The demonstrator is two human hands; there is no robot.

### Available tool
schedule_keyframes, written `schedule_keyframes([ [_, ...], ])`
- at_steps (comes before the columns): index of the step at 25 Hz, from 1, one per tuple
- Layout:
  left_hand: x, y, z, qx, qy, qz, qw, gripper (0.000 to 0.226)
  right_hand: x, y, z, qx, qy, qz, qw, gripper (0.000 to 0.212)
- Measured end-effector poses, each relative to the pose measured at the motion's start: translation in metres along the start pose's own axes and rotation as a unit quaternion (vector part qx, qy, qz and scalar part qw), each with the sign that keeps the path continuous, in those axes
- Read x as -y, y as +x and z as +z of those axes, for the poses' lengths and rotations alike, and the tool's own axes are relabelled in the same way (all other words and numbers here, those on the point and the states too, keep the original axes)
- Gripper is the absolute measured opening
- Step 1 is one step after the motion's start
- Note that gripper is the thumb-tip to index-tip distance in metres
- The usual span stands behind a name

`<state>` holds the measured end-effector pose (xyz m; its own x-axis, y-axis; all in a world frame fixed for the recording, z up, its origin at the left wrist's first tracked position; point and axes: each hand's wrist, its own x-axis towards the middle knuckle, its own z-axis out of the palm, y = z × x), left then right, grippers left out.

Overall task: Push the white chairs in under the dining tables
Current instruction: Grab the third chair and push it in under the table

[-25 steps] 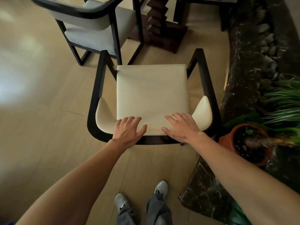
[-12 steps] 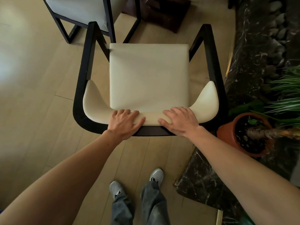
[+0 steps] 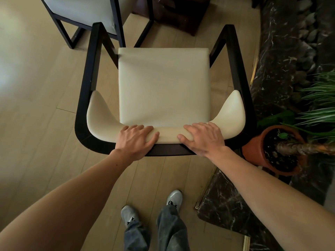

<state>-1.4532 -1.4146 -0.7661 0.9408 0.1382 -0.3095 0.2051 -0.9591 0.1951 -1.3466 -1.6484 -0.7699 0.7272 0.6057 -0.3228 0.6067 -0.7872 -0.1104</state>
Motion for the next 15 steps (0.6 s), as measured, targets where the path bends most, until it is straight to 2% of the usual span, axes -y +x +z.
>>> schedule_keyframes([
  [9,0.006,0.006,0.003,-0.029,-0.005,0.018,0.999,0.066,0.002,0.006,0.006,-0.049,0.001,0.002,0.999,0.083],
  [15,0.001,-0.001,0.009,-0.04,-0.007,0.063,0.997,0.07,0.003,-0.019,0.017,-0.06,0.007,0.036,0.998,0.082],
])
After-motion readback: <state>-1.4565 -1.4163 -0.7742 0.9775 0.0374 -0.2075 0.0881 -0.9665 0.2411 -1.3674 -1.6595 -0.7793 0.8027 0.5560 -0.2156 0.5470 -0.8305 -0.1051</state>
